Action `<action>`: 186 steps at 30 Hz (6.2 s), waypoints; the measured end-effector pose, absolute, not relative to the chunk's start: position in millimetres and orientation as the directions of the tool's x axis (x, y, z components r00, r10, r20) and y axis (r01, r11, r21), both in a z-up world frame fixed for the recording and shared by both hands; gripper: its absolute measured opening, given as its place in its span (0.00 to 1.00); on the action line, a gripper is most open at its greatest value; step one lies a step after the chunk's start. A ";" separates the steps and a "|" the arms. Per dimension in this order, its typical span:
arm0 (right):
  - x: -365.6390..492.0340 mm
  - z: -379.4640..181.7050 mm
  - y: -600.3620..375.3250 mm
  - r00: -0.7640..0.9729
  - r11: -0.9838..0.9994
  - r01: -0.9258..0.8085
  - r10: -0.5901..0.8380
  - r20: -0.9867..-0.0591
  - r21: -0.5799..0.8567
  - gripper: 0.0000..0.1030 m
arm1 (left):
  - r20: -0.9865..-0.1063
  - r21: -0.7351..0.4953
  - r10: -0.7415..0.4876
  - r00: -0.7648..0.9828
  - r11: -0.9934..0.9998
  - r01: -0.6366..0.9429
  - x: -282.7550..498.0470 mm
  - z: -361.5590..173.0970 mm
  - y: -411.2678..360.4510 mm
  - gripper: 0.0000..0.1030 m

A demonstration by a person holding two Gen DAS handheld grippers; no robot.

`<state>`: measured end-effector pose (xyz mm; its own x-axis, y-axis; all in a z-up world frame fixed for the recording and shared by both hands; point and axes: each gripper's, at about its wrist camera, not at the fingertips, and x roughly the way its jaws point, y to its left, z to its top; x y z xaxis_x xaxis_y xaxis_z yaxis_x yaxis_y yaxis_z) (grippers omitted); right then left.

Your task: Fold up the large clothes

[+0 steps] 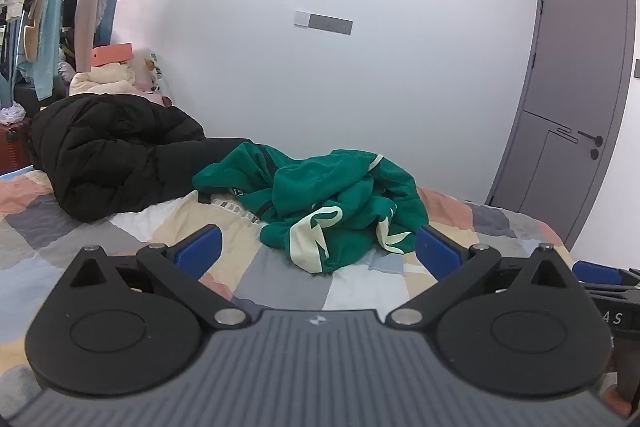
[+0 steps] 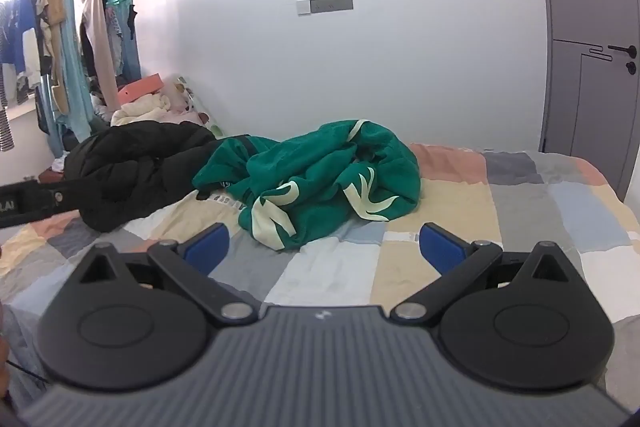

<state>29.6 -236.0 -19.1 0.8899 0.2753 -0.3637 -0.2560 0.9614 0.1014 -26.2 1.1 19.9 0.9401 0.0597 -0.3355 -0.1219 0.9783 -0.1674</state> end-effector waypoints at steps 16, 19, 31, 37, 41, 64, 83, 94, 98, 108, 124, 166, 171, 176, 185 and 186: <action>27.1 -15.5 -238.2 0.882 0.956 -0.270 0.294 -0.368 0.116 1.00 | -0.326 -0.158 0.057 0.944 0.981 -0.114 -33.9 20.0 1.2 1.00; 27.0 -15.9 -239.1 0.882 0.956 -0.270 0.294 -0.368 0.116 1.00 | -0.324 -0.155 0.057 0.944 0.981 -0.113 -35.4 19.3 -1.0 1.00; 29.1 -17.9 -241.0 0.880 0.955 -0.270 0.295 -0.373 0.120 1.00 | -0.332 -0.156 0.071 0.940 0.979 -0.129 -31.4 15.5 -4.2 1.00; 36.7 -20.4 -242.0 0.875 0.957 -0.260 0.290 -0.387 0.128 1.00 | -0.344 -0.146 0.067 0.937 0.981 -0.124 -21.7 12.4 -4.2 1.00; 39.6 -22.1 -239.9 0.873 0.959 -0.255 0.284 -0.395 0.127 1.00 | -0.352 -0.134 0.066 0.934 0.984 -0.120 -14.1 9.5 -4.6 1.00; 74.4 -38.9 -234.9 0.838 0.957 -0.242 0.288 -0.463 0.158 1.00 | -0.408 -0.141 0.061 0.911 0.982 -0.129 29.6 -9.7 15.7 1.00; 150.7 -40.7 -206.4 0.815 0.948 -0.261 0.318 -0.485 0.182 1.00 | -0.439 -0.162 0.082 0.895 0.972 -0.168 111.4 -10.8 62.1 1.00; 229.4 -43.4 -169.4 0.794 0.924 -0.306 0.381 -0.474 0.230 1.00 | -0.420 -0.126 0.099 0.902 0.978 -0.166 192.0 -14.7 100.1 1.00; 265.8 -57.2 -148.1 0.799 0.919 -0.329 0.394 -0.455 0.218 1.00 | -0.420 -0.153 0.099 0.902 0.972 -0.177 225.2 -33.7 121.5 1.00; 344.6 -115.9 -102.0 0.764 0.905 -0.366 0.425 -0.485 0.217 0.82 | -0.512 -0.335 -0.030 0.858 0.927 -0.167 283.1 -126.2 173.8 1.00; 436.5 -154.8 -24.0 0.780 0.952 -0.293 0.294 -0.553 0.093 0.33 | -0.525 -0.505 -0.143 0.839 0.846 -0.172 330.1 -214.9 215.8 1.00; 160.0 -97.0 -238.2 0.675 0.881 -0.309 0.468 -0.571 0.357 0.67 | -0.384 -0.667 -0.371 0.845 0.745 0.023 231.4 -153.3 155.0 0.99; 229.2 -98.3 -246.4 0.726 0.905 -0.166 0.380 -0.572 0.391 0.67 | -0.405 -0.649 -0.394 0.825 0.759 0.044 268.7 -159.5 137.1 0.96; 322.9 -121.5 -263.0 0.740 0.873 0.055 0.291 -0.606 0.485 0.66 | -0.424 -0.650 -0.402 0.811 0.759 0.036 317.4 -173.1 130.0 0.91; 394.2 -188.2 -304.2 0.806 0.795 0.122 0.270 -0.527 0.594 0.66 | -0.360 -0.782 -0.417 0.834 0.622 -0.026 407.5 -220.2 157.6 0.74; 401.0 -196.3 -308.7 0.806 0.770 0.130 0.285 -0.520 0.624 0.66 | -0.348 -0.796 -0.424 0.836 0.605 -0.025 413.6 -224.7 161.2 0.70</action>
<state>401.0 -308.7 -196.3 0.8055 0.2846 -0.5197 0.1303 0.7705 0.6240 413.6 161.2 -224.7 0.8359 -0.4241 -0.3484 -0.0251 0.6046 -0.7962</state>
